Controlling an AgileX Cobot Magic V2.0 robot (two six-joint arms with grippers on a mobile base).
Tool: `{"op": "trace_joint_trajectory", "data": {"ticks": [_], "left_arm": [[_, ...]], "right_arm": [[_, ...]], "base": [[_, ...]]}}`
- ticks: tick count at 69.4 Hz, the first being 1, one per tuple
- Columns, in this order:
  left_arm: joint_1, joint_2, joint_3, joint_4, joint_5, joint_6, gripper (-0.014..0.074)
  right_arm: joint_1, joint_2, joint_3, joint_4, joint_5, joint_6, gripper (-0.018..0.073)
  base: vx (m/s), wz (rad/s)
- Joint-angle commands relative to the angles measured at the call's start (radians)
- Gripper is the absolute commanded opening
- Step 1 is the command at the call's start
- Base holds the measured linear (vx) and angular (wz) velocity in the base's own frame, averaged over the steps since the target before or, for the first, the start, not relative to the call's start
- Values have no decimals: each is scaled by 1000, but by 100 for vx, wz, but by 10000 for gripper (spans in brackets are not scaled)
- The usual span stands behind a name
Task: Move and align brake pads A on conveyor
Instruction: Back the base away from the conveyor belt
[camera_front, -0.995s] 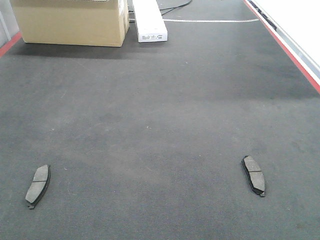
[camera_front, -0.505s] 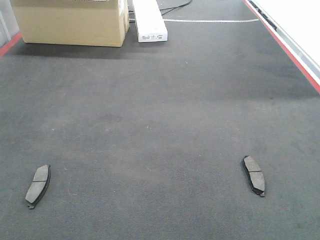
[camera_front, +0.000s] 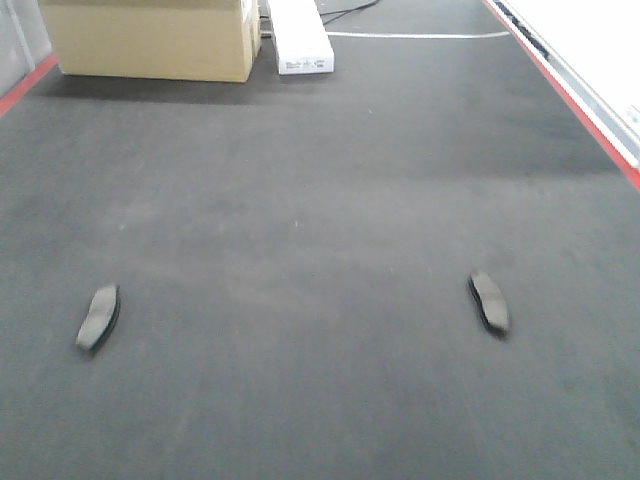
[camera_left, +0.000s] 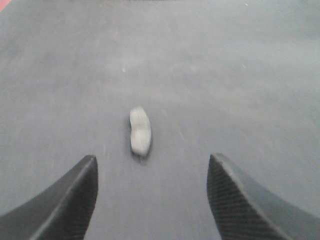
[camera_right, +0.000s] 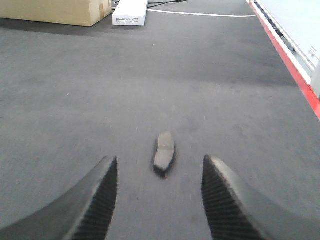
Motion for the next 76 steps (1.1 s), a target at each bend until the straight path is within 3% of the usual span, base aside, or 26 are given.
{"op": "trace_joint_trajectory", "data": {"ticks": [1, 76], "left_arm": [[-4, 11, -28, -10, -75, 0, 443], [-4, 10, -28, -10, -37, 0, 443]], "right_arm": [[-2, 9, -26, -4, -74, -13, 379], [-4, 9, -26, -4, -74, -13, 379]], "base": [[-32, -3], [-39, 4]]}}
